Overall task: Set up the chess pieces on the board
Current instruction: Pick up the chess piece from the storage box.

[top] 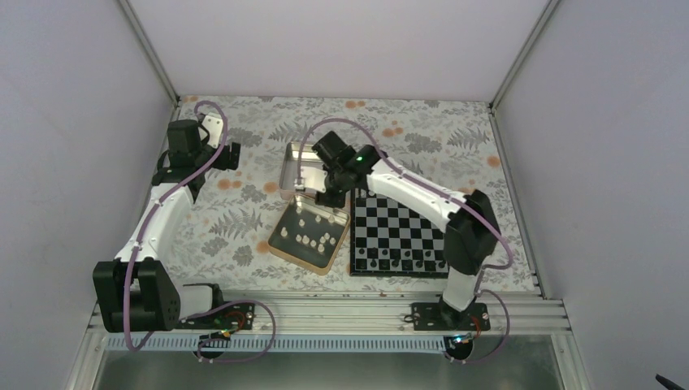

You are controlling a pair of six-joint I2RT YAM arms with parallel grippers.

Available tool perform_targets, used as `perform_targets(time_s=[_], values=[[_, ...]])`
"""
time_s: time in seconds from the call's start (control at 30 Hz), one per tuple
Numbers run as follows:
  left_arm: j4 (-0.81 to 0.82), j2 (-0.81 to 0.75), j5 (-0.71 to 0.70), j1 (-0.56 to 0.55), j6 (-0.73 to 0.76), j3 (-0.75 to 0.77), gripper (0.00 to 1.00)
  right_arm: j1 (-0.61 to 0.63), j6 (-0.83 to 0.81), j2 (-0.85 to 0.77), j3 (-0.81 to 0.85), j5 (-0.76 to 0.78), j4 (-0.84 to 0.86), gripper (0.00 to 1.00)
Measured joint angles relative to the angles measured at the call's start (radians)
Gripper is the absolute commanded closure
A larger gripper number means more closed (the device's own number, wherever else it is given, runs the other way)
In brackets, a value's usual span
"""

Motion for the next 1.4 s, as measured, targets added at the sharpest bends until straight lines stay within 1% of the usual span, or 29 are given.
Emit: perform_targets(time_s=[0.07, 0.33, 0.63, 0.83, 1.03, 1.17, 1.4], values=[[0.000, 0.000, -0.001, 0.000, 0.000, 0.000, 0.00, 0.019, 0.000, 0.040, 0.006, -0.020, -0.002, 0.61], [0.000, 0.000, -0.002, 0.000, 0.000, 0.000, 0.00, 0.080, -0.002, 0.193, 0.006, -0.045, -0.007, 0.61], [0.000, 0.000, -0.002, 0.000, 0.000, 0.000, 0.00, 0.117, -0.005, 0.268, 0.014, -0.013, 0.007, 0.62], [0.000, 0.000, -0.002, 0.002, 0.000, 0.000, 0.00, 0.117, -0.005, 0.271, 0.009, 0.076, 0.043, 0.61], [0.000, 0.000, -0.002, 0.002, 0.000, -0.002, 0.00, 0.116, -0.005, 0.233, -0.043, 0.172, 0.066, 0.60], [0.001, 0.000, -0.002, 0.002, 0.001, -0.005, 0.00, 0.113, -0.004, 0.208, -0.071, 0.200, 0.065, 0.60], [0.001, 0.000, -0.001, 0.002, 0.003, -0.006, 0.00, 0.084, -0.003, 0.147, -0.116, 0.204, 0.048, 0.60]])
